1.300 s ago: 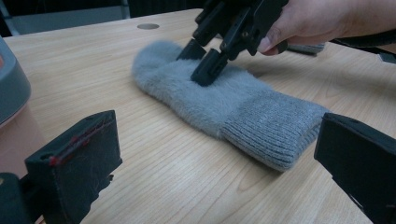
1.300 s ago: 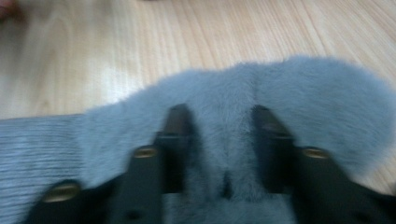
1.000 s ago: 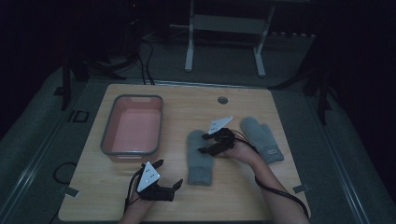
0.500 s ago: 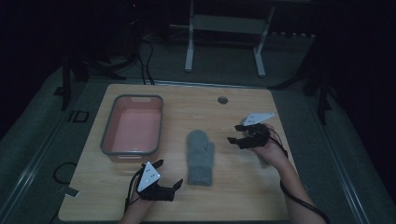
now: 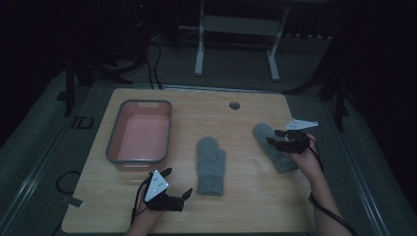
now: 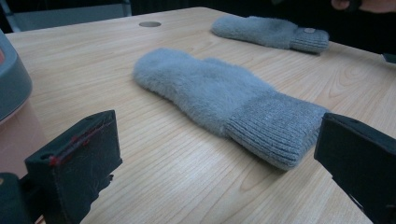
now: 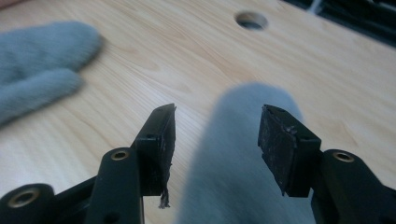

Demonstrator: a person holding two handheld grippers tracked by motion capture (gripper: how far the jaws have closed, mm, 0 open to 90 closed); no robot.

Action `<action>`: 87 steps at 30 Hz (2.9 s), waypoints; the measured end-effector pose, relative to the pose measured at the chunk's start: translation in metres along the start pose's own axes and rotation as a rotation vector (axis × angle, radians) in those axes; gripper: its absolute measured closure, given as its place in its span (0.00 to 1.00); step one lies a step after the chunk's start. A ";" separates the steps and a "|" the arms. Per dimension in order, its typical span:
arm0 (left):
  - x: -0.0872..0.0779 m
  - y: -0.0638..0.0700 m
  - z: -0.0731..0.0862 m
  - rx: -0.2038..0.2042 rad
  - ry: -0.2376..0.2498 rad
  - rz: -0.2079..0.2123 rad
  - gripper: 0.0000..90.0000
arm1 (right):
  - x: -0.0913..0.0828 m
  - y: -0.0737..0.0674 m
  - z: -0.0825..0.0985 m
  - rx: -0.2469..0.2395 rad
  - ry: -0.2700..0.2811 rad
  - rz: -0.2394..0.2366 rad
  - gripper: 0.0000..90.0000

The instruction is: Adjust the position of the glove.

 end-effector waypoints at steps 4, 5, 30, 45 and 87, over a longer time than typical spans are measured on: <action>0.000 -0.001 0.000 -0.002 -0.003 -0.003 0.01 | 0.014 0.011 0.022 0.041 -0.047 0.016 0.51; 0.000 -0.001 0.000 -0.003 -0.003 -0.005 0.01 | 0.016 0.012 0.025 0.041 -0.056 0.021 0.52; 0.000 -0.001 0.000 -0.011 0.004 -0.008 0.01 | -0.012 -0.030 0.045 0.303 -0.008 0.221 0.91; 0.000 0.001 -0.001 -0.008 0.009 -0.008 0.01 | -0.044 -0.066 0.063 0.431 -0.025 0.330 0.91; 0.000 0.000 -0.001 -0.003 0.003 -0.016 0.01 | -0.031 -0.062 0.095 0.217 -0.058 0.198 0.85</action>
Point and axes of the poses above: each handheld gripper's, and its own axes: x roughly forward along the jaws, z roughly out of its underside, y roughly to its right, the point moved 2 cm from there along x, roughly forward along the jaws, and after that the axes turned 2 degrees about x, right-handed, at the moved point
